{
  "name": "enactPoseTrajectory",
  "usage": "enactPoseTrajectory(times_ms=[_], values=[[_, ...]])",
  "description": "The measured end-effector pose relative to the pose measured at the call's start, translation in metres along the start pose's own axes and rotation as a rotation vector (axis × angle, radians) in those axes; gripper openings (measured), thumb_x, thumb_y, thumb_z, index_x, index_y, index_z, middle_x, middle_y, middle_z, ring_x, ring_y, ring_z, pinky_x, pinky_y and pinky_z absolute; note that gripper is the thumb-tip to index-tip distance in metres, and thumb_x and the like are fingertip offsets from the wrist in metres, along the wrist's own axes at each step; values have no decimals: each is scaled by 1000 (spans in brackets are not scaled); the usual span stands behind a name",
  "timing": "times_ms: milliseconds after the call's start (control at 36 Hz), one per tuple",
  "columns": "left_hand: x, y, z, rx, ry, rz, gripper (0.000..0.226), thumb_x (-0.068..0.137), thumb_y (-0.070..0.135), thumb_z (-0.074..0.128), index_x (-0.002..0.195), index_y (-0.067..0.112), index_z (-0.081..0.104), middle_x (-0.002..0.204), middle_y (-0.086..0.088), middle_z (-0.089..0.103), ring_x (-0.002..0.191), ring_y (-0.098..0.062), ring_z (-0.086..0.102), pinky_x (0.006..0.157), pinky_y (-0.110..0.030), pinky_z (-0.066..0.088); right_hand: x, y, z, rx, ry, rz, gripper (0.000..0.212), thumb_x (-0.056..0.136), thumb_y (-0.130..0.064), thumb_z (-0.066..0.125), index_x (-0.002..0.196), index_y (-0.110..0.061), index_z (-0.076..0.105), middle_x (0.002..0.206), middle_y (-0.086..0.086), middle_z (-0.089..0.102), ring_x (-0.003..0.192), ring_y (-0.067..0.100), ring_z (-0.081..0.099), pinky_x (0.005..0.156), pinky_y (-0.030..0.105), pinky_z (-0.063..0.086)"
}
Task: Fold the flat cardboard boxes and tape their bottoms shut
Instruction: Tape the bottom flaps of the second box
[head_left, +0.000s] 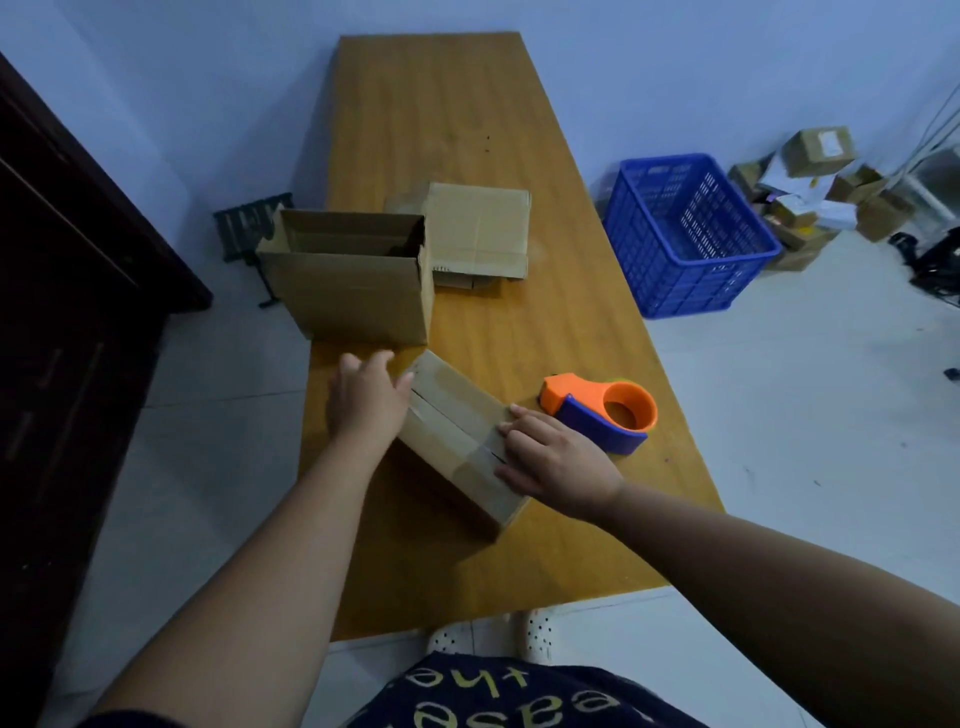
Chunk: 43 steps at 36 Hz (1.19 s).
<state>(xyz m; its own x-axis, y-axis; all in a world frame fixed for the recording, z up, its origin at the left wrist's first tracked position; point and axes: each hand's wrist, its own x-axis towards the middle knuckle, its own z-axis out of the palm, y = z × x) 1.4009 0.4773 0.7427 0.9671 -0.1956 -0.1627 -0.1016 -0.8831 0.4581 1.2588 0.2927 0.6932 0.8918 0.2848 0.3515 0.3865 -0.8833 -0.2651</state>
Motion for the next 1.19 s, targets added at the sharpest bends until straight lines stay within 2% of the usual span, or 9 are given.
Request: enactPoseTrajectory(times_ms=[167,278,389,556,722,861,972,1111,1194], values=[[2,-23,9,-413,-119,-127,35,96,30,55,128,17,58,134,-9,48,116,-27,49,92,-36,44,-1,-7,-4,78,-56,60,29,95,-31,49,104,-9,64,120,12,61,119,27,57,105,39,45],[0,-28,9,-533,-83,-216,33,92,29,62,120,11,62,118,-6,59,103,-20,52,81,-31,43,8,-12,-16,300,-301,567,55,91,-43,61,138,-22,43,151,5,28,136,21,35,107,34,41],[-4,-36,8,-478,-98,-246,36,90,41,61,104,8,62,93,-1,57,88,-17,51,61,-23,37,13,-10,-19,543,-336,1032,87,79,-59,67,147,-23,26,140,3,45,124,20,50,94,32,49],[-10,-39,4,-195,-107,-248,51,92,54,49,82,4,57,72,-5,53,61,-15,49,47,-23,30,9,-12,-11,1095,-430,1420,95,74,-66,65,151,-33,20,146,13,40,114,35,57,88,46,56],[-18,-39,-3,65,-148,-227,56,93,60,37,77,8,51,75,-7,54,64,-20,51,48,-27,35,10,-9,-13,1532,-449,1536,106,64,-59,73,150,-38,13,149,25,25,128,52,39,94,63,46],[-21,-44,-8,156,-211,-192,63,93,64,28,75,9,50,73,-7,54,63,-20,52,51,-28,38,8,-8,-11,1795,-272,1669,95,74,-86,40,152,-38,12,157,21,11,139,55,16,86,71,45],[-20,-58,-11,-17,-157,-300,73,92,68,15,68,8,49,62,-5,45,54,-18,44,49,-28,32,7,-7,-14,1762,-217,1680,83,81,-82,28,150,-36,22,153,22,20,137,53,23,85,71,43],[-28,-73,-9,-519,-309,-531,72,88,72,29,83,6,59,84,-15,64,77,-29,61,66,-36,46,6,-8,-18,1743,-285,1465,62,81,-58,59,135,-32,44,147,16,33,132,46,35,99,74,31],[-41,-71,-6,-734,-396,-536,52,94,60,39,86,14,61,90,-15,66,81,-28,61,72,-36,48,10,-12,-21,1658,-251,1329,93,71,-33,76,146,-47,24,152,9,24,128,40,37,101,71,32]])
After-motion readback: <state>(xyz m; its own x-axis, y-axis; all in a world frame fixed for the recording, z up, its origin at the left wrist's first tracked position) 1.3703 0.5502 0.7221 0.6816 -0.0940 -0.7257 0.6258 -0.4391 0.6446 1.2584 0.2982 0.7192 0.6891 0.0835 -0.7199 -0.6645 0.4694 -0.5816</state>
